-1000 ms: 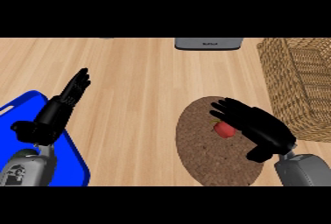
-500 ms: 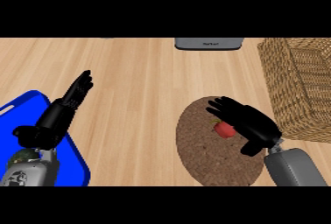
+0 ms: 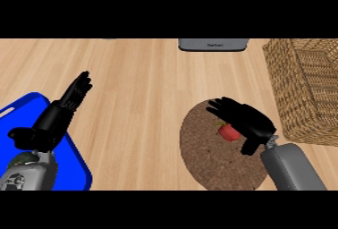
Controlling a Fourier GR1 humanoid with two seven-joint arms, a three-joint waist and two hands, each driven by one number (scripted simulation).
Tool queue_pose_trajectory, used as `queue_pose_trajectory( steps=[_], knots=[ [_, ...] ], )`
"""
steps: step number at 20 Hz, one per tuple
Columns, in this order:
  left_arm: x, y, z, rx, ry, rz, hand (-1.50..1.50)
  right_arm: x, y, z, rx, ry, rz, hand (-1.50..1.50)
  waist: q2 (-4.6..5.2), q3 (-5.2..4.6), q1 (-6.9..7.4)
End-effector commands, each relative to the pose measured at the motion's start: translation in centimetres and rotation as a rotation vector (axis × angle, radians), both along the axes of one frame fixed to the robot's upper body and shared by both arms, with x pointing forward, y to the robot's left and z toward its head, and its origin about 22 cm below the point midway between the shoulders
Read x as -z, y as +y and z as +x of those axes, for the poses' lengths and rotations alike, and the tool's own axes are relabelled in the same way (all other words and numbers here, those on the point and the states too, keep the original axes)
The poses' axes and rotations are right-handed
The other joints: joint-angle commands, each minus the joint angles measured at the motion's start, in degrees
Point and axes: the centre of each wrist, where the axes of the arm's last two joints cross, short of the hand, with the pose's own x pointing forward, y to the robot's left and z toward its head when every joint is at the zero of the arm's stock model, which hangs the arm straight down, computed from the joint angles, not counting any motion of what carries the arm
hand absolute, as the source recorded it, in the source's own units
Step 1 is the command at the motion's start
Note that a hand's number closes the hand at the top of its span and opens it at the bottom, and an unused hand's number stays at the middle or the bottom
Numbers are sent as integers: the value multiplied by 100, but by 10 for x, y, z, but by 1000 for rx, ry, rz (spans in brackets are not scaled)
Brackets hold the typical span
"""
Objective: Pick the bell pepper from the placemat and place it in the basket
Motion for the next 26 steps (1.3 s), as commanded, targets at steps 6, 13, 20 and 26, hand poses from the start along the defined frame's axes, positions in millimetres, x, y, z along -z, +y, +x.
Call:
queue_pose_trajectory(
  steps=[6, 13, 20, 26],
  knots=[
    [13, -19, 12, 12, 25, 22, 0, 16, 22, 8, -65, 49, -144, 150, 18, 11, 0],
    [-7, 3, 11, 17, 2, 6, 0, 35, 6, -16, -126, -23, -144, 150, 11, 12, -16],
    [11, -9, -9, 5, -10, 0, 0, 35, -11, -25, -63, -99, -95, 150, 3, 12, -24],
    [8, 2, -13, -61, 16, 2, 0, 31, -74, -79, 346, 59, -3, 150, -88, -1, -346]
  ],
)
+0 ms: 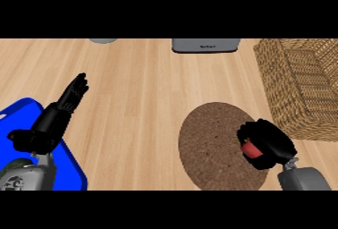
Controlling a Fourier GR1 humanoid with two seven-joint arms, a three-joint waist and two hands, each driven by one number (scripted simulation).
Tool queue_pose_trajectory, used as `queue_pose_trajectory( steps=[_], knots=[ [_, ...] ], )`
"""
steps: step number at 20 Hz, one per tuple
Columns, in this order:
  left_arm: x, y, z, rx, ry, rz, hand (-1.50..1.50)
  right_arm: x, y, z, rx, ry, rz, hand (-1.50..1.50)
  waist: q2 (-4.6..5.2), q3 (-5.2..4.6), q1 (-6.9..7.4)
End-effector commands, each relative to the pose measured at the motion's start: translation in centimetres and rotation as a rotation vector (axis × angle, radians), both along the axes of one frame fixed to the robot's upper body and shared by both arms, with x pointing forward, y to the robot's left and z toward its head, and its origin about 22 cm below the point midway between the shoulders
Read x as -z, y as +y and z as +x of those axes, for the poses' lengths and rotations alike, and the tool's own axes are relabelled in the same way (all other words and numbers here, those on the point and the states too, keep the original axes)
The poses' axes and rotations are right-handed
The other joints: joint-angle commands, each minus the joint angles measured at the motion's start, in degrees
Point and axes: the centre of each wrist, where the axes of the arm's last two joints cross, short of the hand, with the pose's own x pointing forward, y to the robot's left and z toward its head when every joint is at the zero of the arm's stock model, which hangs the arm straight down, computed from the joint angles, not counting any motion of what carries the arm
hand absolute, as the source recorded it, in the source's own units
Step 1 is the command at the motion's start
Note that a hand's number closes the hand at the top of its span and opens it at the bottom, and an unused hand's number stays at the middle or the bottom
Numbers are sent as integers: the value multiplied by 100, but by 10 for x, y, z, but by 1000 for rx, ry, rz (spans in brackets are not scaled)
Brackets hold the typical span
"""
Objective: Pick the bell pepper from the placemat and place it in the basket
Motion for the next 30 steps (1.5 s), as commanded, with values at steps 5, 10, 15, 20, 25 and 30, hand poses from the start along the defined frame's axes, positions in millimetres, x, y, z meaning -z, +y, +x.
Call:
queue_pose_trajectory(
  steps=[5, 10, 15, 20, 25, 30],
  knots=[
    [-3, 3, -6, -17, -4, 7, 0, -4, -30, -82, 235, 148, 301, 150, 57, 63, -113],
    [-5, 2, -6, 4, 5, -13, 0, -42, -10, -93, 212, 89, 661, 150, 44, 63, -64],
    [-2, -4, 4, -23, 7, -10, 0, -102, -26, -127, 177, -52, 828, 150, 70, 61, -134],
    [10, -7, -5, -4, -2, 2, 0, -156, -39, -163, 266, -70, 883, 150, 100, 59, 37],
    [-9, -6, 4, 35, 3, -6, 0, -198, -51, -167, 395, -137, 844, 150, 115, 66, 156],
    [0, -3, -5, 52, -22, 0, 0, -230, -57, -123, 493, -217, 820, 150, 129, 65, 262]
  ],
)
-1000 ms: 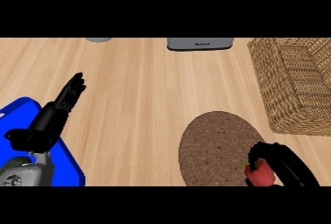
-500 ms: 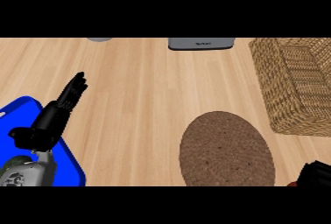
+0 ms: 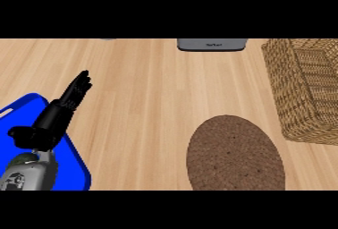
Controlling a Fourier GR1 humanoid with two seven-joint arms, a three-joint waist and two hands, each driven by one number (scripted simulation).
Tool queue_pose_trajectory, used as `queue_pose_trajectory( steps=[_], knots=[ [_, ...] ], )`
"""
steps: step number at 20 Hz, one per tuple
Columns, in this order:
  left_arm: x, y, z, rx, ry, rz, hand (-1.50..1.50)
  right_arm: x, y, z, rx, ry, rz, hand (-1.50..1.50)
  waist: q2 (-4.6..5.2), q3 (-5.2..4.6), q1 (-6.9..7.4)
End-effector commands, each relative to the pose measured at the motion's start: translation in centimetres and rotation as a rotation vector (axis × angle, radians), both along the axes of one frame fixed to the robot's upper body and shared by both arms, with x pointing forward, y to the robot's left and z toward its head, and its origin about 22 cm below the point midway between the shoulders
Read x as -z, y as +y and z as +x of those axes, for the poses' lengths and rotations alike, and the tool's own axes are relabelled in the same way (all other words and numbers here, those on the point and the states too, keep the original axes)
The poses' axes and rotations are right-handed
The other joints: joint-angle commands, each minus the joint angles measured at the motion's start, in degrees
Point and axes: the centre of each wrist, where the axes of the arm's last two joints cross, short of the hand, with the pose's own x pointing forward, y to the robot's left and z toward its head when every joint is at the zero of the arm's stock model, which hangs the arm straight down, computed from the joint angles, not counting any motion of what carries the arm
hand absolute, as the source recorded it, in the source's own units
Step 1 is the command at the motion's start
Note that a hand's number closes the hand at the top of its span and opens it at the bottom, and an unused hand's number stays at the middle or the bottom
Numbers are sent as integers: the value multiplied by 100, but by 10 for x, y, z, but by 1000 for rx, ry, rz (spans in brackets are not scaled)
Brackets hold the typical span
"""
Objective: Pick the bell pepper from the placemat and place it in the basket
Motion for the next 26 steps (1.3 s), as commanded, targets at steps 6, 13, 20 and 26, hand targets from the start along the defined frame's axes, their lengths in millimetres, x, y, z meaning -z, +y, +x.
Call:
queue_pose_trajectory(
  steps=[6, 13, 20, 26],
  knots=[
    [0, 3, 18, 12, 6, 4, 0, -56, -4, 73, 187, -35, 8, 150, 37, 2, 105],
    [6, -26, 0, 10, -11, 20, 0, -77, -28, 123, 314, -98, 120, 150, 13, 7, 99],
    [4, -4, 9, 28, -20, -1, 0, -79, -70, 178, 408, -93, 141, 150, 22, 8, 85],
    [-6, -12, 2, 13, -7, -6, 0, -37, -117, 198, 426, -44, 109, 150, 21, 12, 96]
  ],
)
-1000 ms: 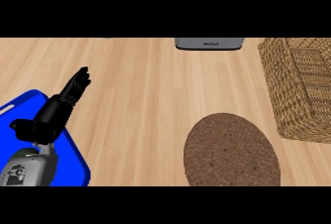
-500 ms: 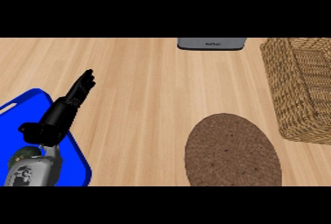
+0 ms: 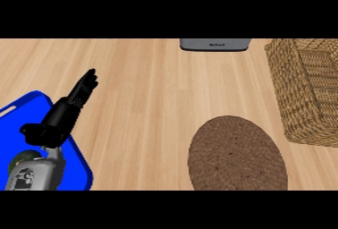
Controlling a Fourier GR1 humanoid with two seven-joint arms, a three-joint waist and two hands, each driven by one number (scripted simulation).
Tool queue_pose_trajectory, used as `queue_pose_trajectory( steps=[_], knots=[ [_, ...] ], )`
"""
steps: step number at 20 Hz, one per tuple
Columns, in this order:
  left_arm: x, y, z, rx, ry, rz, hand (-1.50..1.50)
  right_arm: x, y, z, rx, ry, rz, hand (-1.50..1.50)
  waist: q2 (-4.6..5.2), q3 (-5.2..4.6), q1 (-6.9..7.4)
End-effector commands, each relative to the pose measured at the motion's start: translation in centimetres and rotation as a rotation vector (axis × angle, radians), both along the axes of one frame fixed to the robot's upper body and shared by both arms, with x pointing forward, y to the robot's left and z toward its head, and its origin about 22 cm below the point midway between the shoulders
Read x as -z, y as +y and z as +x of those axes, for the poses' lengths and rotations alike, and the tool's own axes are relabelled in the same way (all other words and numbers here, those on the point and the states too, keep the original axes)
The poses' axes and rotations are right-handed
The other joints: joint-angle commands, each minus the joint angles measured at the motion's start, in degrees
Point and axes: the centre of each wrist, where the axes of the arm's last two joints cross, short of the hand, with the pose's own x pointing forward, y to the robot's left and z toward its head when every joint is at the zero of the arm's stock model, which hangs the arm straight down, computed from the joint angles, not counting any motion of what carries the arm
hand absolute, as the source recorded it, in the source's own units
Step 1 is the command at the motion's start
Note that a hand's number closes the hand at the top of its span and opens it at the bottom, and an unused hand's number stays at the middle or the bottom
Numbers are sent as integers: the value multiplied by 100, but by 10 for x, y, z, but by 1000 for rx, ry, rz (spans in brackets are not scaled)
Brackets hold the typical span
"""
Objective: Pick the bell pepper from the placemat and place it in the basket
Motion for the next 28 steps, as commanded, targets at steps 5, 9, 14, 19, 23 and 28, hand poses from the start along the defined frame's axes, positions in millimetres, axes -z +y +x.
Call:
queue_pose_trajectory(
  steps=[5, 9, 14, 19, 23, 28],
  knots=[
    [14, -13, -10, 8, -5, 7, 0, 34, -56, 24, 1, 42, -2, 150, 14, 3, 27],
    [4, -17, 3, 23, 11, -18, 0, 62, -64, 30, 41, -40, -31, 150, 25, 6, 34],
    [-9, 1, -2, 23, -1, -2, 0, 67, -55, 55, 53, -69, -96, 150, 34, 7, 110],
    [-9, 8, 4, 21, 2, 5, 0, 68, -79, 47, 134, -145, 80, -150, 42, 9, 92],
    [-4, -17, 10, 19, -3, -2, 0, 88, -83, 44, 125, -156, 3, -150, 52, 12, 100],
    [-12, 3, 0, 15, 7, 5, 0, 92, -82, 46, 76, -195, 20, -150, 33, 11, 94]
  ],
)
